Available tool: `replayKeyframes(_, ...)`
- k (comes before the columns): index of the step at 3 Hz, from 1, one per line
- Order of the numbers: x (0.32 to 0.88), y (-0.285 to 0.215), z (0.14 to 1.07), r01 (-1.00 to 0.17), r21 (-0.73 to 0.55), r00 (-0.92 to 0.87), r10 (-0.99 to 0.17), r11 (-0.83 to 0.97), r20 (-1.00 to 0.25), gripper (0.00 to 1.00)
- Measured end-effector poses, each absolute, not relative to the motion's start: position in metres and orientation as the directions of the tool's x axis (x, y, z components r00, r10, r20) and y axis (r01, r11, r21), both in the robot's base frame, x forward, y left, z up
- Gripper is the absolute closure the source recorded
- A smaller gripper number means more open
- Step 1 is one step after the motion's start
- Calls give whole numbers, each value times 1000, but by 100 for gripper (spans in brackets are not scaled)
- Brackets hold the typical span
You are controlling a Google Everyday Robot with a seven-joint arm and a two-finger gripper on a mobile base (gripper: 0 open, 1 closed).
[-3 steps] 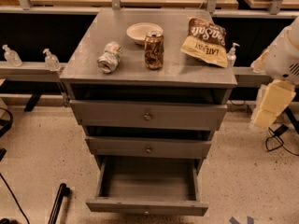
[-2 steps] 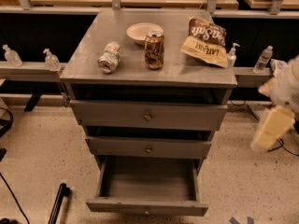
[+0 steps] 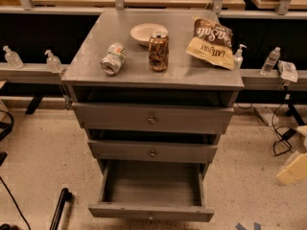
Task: Close bottom drawer
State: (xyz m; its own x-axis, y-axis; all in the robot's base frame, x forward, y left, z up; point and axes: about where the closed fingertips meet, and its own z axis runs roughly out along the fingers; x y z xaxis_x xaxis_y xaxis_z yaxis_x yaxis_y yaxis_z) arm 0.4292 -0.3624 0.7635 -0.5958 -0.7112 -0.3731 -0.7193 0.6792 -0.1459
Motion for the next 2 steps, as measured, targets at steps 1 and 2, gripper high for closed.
replayKeyframes(1, 435, -364, 765, -711, -167, -591, -709, 683, -385, 0)
replayKeyframes(2, 441, -360, 736, -739, -112, -588, -717, 664, -374, 0)
